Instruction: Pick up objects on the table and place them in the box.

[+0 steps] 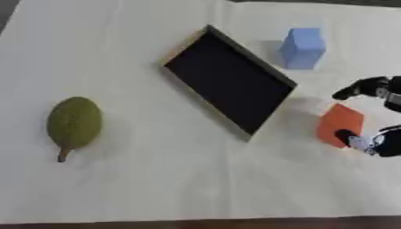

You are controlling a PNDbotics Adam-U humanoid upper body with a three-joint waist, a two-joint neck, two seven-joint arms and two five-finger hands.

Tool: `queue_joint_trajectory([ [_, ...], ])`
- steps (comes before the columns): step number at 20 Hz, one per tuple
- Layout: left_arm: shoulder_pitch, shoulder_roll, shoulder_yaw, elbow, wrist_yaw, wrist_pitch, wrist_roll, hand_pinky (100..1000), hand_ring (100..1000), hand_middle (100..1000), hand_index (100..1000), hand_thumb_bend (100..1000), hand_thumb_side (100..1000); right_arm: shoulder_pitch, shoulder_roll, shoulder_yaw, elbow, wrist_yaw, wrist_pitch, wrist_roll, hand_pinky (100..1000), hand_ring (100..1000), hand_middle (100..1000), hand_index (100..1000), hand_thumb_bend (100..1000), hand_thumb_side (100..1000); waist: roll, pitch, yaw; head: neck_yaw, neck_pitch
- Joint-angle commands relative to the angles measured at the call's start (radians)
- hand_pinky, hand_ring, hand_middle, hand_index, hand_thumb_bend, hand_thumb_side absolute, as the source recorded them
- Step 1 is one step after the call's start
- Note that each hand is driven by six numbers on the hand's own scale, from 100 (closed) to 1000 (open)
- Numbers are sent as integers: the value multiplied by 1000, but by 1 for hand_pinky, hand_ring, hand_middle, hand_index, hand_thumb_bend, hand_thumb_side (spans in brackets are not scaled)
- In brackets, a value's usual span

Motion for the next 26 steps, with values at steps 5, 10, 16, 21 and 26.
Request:
queue_joint_trajectory([
  [5, -11, 15, 5, -17, 2, 1, -9, 935, 768, 657, 832, 100, 604, 2, -10, -12, -14, 38, 33, -7, 926, 918, 835, 916, 271, 527, 3, -14, -1, -2, -5],
  [10, -12, 14, 5, -17, 3, 0, -15, 936, 769, 655, 830, 100, 603, 9, -6, -18, -14, 48, 43, -26, 924, 916, 833, 916, 259, 554, 4, -10, -3, -2, -7],
  [16, -12, 11, 6, -17, 5, 0, -25, 936, 771, 655, 828, 100, 602, 25, -3, -18, -14, 58, 76, -2, 921, 914, 829, 915, 285, 570, 5, -4, -2, -3, -10],
  [21, -14, 9, 7, -17, 7, 0, -29, 936, 771, 654, 826, 100, 602, 38, 3, -15, -14, 68, 109, 23, 919, 914, 826, 914, 309, 585, 8, 1, -1, -3, -14],
  [26, -15, 6, 6, -17, 10, 2, -33, 937, 772, 651, 820, 100, 601, 35, 14, -15, -14, 68, 130, 36, 904, 886, 800, 898, 276, 572, 10, 5, 0, -4, -18],
])
